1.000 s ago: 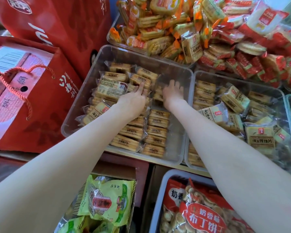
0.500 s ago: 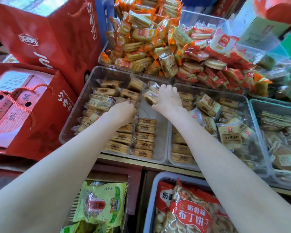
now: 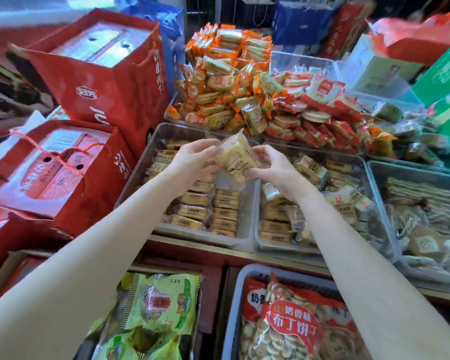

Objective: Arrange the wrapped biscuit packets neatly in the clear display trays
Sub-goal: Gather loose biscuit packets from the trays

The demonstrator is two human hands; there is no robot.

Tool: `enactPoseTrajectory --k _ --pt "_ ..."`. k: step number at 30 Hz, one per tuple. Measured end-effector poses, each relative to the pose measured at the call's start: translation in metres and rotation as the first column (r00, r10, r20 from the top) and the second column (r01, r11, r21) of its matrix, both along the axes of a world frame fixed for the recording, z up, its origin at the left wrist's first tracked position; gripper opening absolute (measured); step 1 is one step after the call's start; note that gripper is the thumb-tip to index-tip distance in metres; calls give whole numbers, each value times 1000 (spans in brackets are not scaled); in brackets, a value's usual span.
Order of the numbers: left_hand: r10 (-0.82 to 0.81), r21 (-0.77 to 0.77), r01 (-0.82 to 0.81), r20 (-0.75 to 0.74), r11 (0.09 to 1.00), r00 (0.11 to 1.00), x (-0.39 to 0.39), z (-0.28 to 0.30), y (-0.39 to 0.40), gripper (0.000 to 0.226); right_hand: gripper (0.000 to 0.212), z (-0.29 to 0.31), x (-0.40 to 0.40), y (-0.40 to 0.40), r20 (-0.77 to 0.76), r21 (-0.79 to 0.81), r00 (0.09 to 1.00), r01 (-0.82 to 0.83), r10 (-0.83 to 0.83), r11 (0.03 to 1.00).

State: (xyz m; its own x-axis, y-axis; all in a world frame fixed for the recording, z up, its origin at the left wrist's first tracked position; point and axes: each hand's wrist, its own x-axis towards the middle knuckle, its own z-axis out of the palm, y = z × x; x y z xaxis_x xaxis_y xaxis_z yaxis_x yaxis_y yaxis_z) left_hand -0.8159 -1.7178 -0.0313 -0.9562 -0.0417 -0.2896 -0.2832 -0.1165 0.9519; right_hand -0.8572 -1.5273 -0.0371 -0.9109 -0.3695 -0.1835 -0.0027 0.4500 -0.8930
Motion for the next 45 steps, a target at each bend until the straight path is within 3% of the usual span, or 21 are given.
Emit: enactPoseTrajectory --k 2,4,7,9,12,17,19,24,28,32,37,39,41,45 --pt "60 25 -61 16 998 998 7 18 6 25 55 11 9 8 -9 -59 999 -33 33 998" --pt "68 -99 -68 -3 993 998 13 31 11 21 62 21 18 14 -61 -42 994 -92 89 995" --pt "37 -316 -59 -76 947 996 26 48 19 12 69 36 32 22 -185 114 968 -151 170 982" --pt "11 -348 -67 -158 935 987 39 59 25 11 69 42 40 29 -263 138 952 -123 156 983" --pt "-46 -457 -84 -266 886 963 54 71 31 17 71 49 51 40 -263 103 959 -82 107 991" --pt "-172 -713 -232 -445 661 879 69 86 39 8 69 67 68 50 -257 102 959 -97 120 990" --pt "-167 -673 -255 -496 694 852 73 88 39 7 69 77 74 55 -285 116 949 -104 134 988" --pt "-72 -439 -138 -429 888 900 79 91 29 9 69 96 81 62 -491 249 851 -69 187 966" --pt "-140 -528 -148 -466 837 874 77 101 36 24 71 99 86 58 -491 260 846 -84 207 962" --pt "-144 -634 -340 -586 694 797 75 108 40 13 72 100 93 53 -386 138 907 -122 167 983" --pt "-58 -469 -167 -428 867 902 74 103 23 7 74 107 94 54 -300 112 934 -168 194 979" --pt "-90 -499 -118 -372 859 924 76 102 19 4 69 109 93 53 -281 105 939 -175 199 979" --pt "-224 -660 -41 -312 750 923 79 103 18 18 64 109 92 52 -309 154 929 -160 201 975" --pt "-481 -787 143 -212 600 851 89 102 38 81 64 110 89 46 -392 297 891 -115 231 948"
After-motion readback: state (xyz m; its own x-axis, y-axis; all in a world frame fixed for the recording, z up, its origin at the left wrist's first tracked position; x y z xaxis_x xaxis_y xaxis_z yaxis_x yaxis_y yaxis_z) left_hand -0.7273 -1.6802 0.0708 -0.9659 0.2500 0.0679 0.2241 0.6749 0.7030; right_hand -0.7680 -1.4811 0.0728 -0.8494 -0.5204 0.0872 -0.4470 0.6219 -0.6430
